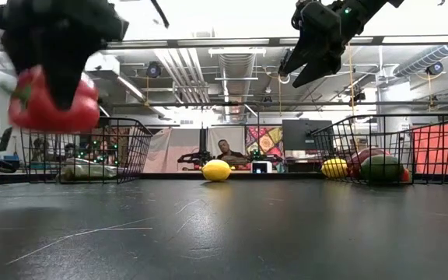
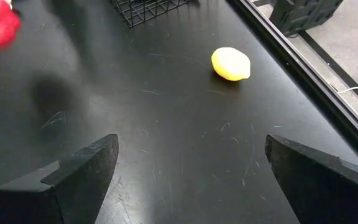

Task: Sort produce into baskets
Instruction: Put the red bell pepper into the left wire basket

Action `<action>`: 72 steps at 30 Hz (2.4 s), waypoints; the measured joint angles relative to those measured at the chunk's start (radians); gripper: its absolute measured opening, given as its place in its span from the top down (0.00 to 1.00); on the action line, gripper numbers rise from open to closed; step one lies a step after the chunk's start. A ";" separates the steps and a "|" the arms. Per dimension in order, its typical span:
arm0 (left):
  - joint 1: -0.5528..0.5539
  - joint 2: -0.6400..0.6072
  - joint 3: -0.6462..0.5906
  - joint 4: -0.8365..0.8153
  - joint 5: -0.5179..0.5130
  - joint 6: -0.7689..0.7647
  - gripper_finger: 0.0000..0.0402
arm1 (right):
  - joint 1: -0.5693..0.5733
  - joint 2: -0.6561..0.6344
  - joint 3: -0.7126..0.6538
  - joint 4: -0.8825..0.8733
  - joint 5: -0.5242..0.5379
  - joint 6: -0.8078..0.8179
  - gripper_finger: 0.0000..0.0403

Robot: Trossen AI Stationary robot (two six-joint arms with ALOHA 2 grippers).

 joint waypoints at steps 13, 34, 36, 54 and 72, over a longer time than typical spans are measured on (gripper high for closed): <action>0.174 -0.181 0.175 -0.146 -0.355 0.249 0.17 | 0.000 0.000 0.000 0.000 0.000 0.016 0.02; 0.975 -0.345 0.000 0.162 -0.308 0.929 0.17 | 0.000 0.000 0.000 0.034 0.000 0.027 0.02; 1.035 -0.346 -0.050 0.241 -0.266 0.971 0.17 | 0.000 0.000 0.000 0.036 0.000 0.027 0.02; 1.258 -0.343 -0.383 0.570 -0.168 1.076 0.17 | 0.000 0.000 0.000 0.039 0.000 0.042 0.02; 1.268 -0.198 -0.379 0.669 -0.128 1.094 0.16 | 0.000 0.000 0.000 0.043 0.000 0.064 0.02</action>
